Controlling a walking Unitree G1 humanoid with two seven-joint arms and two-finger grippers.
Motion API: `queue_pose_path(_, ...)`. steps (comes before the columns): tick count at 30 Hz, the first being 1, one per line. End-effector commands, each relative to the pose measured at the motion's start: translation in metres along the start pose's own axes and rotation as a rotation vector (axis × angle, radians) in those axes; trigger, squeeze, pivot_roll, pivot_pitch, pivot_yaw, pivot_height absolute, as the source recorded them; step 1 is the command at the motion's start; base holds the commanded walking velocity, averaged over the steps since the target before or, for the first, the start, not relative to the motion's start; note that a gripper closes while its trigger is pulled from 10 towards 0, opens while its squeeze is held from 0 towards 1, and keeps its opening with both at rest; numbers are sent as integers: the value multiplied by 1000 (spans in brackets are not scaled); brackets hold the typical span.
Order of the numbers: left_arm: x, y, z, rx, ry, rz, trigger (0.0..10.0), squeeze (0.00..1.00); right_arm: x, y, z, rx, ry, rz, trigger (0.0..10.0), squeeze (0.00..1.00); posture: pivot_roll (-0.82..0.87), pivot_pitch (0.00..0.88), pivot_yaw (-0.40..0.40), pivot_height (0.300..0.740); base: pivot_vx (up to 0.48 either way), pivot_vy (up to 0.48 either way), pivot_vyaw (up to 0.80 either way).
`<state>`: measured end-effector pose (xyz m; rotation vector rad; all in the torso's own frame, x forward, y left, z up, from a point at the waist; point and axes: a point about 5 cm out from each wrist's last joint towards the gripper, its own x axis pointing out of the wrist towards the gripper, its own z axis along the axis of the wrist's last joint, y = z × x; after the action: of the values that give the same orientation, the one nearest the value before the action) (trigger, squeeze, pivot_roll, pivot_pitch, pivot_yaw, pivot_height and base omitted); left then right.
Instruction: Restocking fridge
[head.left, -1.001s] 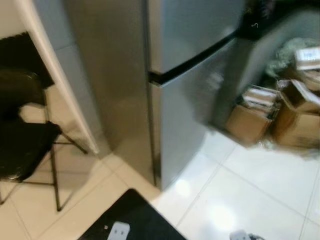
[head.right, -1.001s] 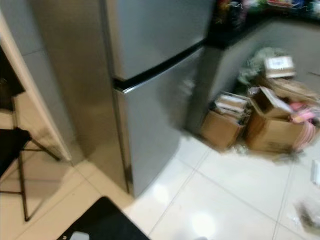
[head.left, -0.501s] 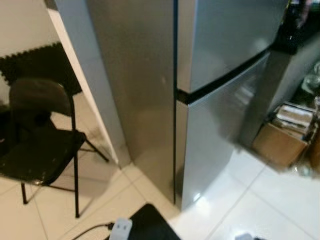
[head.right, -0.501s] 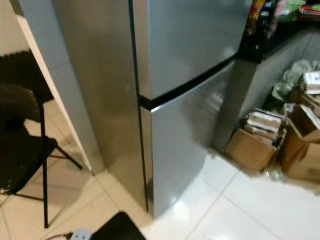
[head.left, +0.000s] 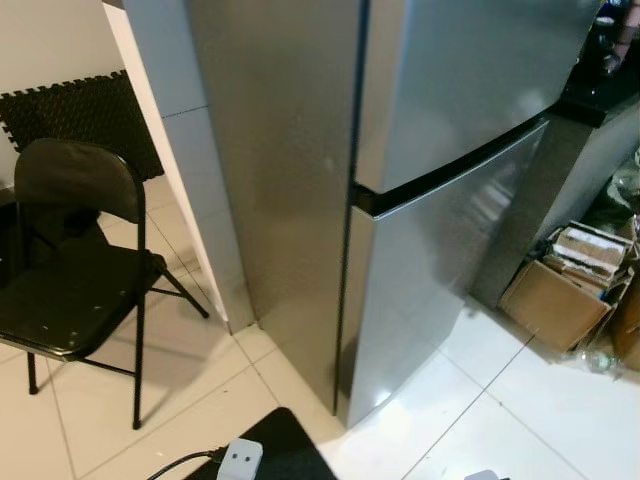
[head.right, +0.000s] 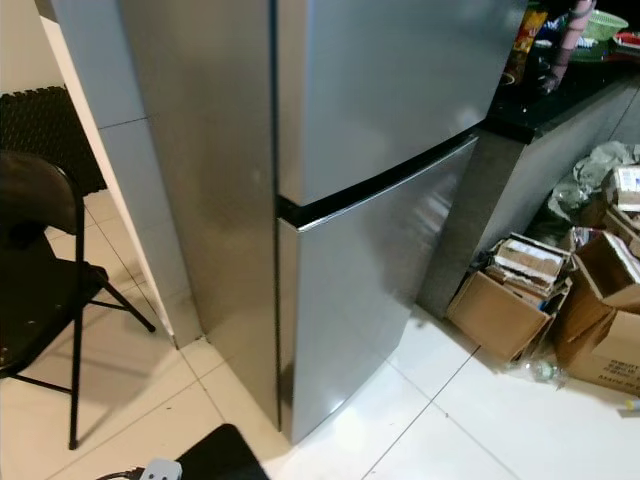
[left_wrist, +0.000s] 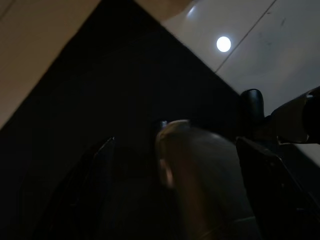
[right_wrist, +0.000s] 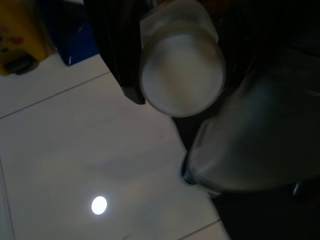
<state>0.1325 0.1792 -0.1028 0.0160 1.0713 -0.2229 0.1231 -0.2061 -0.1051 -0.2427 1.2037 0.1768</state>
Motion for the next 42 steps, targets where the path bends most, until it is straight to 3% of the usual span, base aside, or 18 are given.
queue_pose_path(1,-1,4,1,-2,0,19,10000,0,0,4,-3,9,11,9,10000,0,45,0,-10,738,0,0,0)
queue_pose_path(13,-2,8,2,0,-11,43,10000,0,0,4,-4,9,13,9,10000,0,44,0,-10,738,0,0,0)
queue_pose_path(22,-1,7,2,-9,-12,22,10000,0,0,4,-5,10,15,9,10000,0,44,0,-11,738,0,-464,0)
queue_pose_path(27,-2,10,3,-14,-20,57,10000,0,0,4,-5,8,16,10,10000,0,42,0,-9,738,0,0,0)
queue_pose_path(29,-4,21,10,-70,-66,95,10000,0,0,4,-6,7,18,11,10000,0,42,0,-9,738,0,0,0)
queue_pose_path(32,-5,23,12,-85,-78,102,10000,0,0,4,-6,7,18,11,10000,0,42,0,-9,738,0,0,0)
queue_pose_path(34,-8,38,25,-167,-160,129,10000,0,0,4,-6,5,19,12,10000,0,43,0,-8,738,0,0,0)
queue_pose_path(35,-11,46,33,-197,-203,135,10000,1000,0,4,-7,5,20,11,10000,0,43,0,-8,738,0,0,0)
queue_pose_path(39,-16,61,47,-242,-279,162,10000,1000,0,4,-7,7,20,11,10000,0,41,0,-6,738,0,0,0)
queue_pose_path(42,-24,78,72,-304,-416,158,10000,1000,0,4,-7,10,20,11,10000,0,42,0,-4,738,0,0,0)
